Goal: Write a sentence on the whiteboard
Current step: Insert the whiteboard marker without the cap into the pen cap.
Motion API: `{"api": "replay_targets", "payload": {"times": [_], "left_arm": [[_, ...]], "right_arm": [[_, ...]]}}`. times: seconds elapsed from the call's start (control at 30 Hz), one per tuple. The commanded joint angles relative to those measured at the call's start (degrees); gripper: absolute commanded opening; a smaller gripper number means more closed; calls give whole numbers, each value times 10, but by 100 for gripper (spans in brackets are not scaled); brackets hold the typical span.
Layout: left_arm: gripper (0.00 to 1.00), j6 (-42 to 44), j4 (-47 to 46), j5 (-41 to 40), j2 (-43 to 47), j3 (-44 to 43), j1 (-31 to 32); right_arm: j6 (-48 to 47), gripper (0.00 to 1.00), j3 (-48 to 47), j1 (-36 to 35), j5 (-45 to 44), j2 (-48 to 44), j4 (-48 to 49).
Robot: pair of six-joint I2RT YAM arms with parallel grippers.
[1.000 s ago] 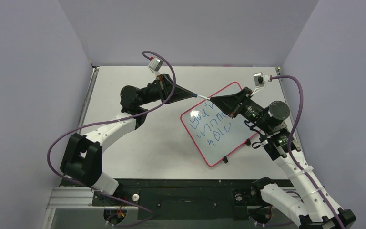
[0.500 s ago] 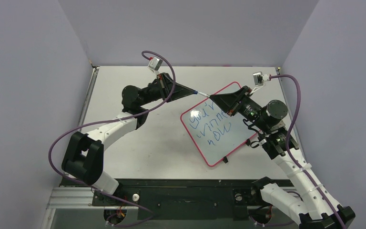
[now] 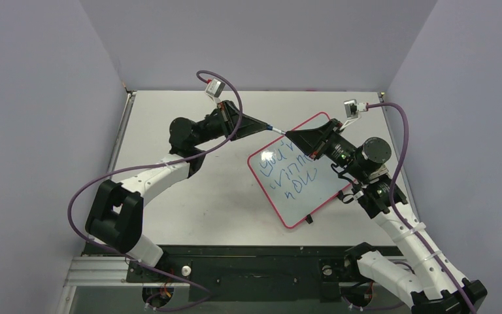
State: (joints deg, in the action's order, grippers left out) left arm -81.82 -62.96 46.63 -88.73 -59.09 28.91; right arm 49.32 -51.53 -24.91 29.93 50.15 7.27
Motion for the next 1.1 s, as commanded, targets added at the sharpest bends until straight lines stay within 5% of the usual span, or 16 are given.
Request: {"api": "replay_targets", "payload": {"times": [0.0, 0.2, 0.67, 0.93, 1.07], "left_arm": [[0, 7, -28, -6, 1, -17, -2], [0, -25, -68, 59, -2, -24, 7], [0, -17, -68, 23, -27, -35, 85], [0, -33, -46, -12, -24, -38, 117], [0, -23, -33, -11, -4, -24, 120]], "right_arm": [[-5, 0, 1, -12, 20, -1, 26], [-14, 0, -14, -13, 37, 21, 32], [-31, 0, -43, -53, 48, 95, 75], [-208, 0, -79, -106, -2, 106, -19], [-222, 0, -97, -109, -10, 117, -41]]}}
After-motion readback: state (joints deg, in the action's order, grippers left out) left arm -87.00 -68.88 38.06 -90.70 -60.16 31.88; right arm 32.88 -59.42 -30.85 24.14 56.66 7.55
